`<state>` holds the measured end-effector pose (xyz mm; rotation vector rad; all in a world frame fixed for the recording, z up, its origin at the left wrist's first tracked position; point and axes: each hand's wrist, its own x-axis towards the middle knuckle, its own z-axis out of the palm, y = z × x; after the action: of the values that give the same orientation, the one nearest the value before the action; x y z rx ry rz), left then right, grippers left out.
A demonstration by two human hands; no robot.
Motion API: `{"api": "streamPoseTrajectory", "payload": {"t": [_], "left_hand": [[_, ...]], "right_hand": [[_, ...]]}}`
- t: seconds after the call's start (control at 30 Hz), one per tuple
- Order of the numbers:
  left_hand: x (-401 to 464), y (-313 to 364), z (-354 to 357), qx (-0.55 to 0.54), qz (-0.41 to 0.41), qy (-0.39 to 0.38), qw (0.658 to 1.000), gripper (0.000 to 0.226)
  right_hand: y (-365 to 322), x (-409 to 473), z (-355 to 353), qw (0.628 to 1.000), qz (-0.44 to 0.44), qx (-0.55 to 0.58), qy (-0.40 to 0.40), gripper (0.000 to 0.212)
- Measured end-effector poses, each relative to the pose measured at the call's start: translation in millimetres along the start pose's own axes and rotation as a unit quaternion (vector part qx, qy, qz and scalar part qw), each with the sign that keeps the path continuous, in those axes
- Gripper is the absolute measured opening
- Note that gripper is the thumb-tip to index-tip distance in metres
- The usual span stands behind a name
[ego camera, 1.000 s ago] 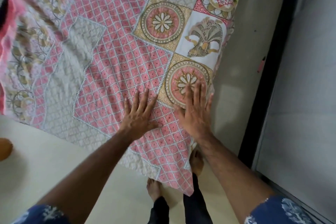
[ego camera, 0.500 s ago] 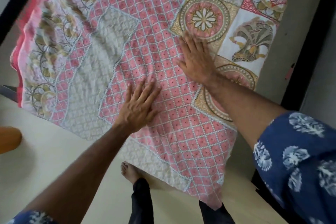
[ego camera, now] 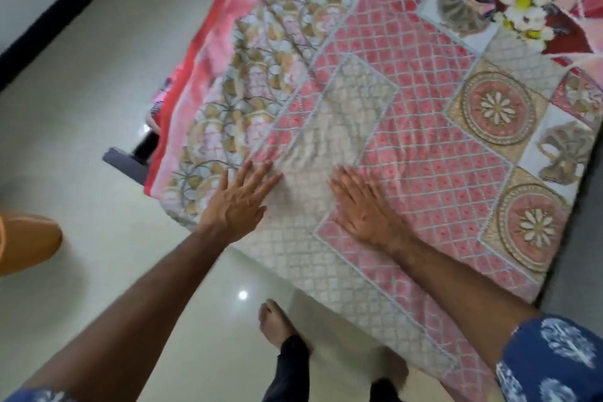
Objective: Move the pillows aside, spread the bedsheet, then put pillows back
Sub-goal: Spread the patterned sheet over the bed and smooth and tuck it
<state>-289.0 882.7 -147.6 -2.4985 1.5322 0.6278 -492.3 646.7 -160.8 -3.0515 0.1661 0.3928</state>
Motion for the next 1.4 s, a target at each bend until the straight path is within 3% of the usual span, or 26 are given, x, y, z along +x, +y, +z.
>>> {"api": "streamPoseTrajectory", "payload": {"t": [0.23,0.43,0.6,0.73,0.9,1.07,1.2,1.4], "left_hand": [[-20,-114,-21,0.005,-0.052,-0.038,0.998,0.071],[-8,-155,-56,-0.026,-0.033,-0.064,0.997,0.070],[36,-194,-100,-0.017,0.019,-0.071,0.997,0.067],[102,-226,-125,0.007,0.057,-0.078,0.995,0.065],[158,-234,-147,0.020,0.122,-0.082,0.989,0.042],[206,-220,-154,0.074,0.202,-0.134,0.967,0.057],[237,-213,-143,0.176,0.243,-0.179,0.937,0.057],[250,-233,-127,0.246,0.346,-0.140,0.894,0.059]], "right_hand": [[-92,153,-22,0.986,0.152,0.057,-0.039,0.097],[-86,175,-25,0.973,0.171,0.087,-0.125,0.107],[-83,186,-35,0.950,0.179,0.131,-0.220,0.101],[-83,187,-30,0.948,0.189,0.138,-0.216,0.099],[-78,187,-33,0.944,0.170,0.172,-0.225,0.097],[-81,189,-36,0.950,0.190,0.158,-0.192,0.099],[-87,187,-33,0.949,0.217,0.128,-0.192,0.097],[-105,198,-40,0.917,0.291,0.125,-0.244,0.101]]}}
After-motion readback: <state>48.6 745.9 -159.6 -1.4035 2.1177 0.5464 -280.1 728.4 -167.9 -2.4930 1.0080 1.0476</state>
